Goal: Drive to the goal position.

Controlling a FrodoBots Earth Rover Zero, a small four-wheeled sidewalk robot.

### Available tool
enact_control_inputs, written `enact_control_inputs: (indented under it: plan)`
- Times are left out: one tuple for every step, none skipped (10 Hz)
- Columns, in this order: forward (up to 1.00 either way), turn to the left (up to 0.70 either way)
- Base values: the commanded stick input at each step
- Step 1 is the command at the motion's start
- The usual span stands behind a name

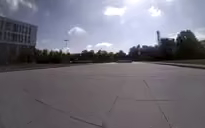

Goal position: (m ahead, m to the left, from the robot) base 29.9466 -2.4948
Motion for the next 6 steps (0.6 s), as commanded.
enact_control_inputs:
  plan:
    - [0.7, -0.27]
    - [0.7, -0.26]
    - [0.7, -0.01]
    - [0.7, 0.0]
    - [0.7, 0.0]
    - [0.7, 0.0]
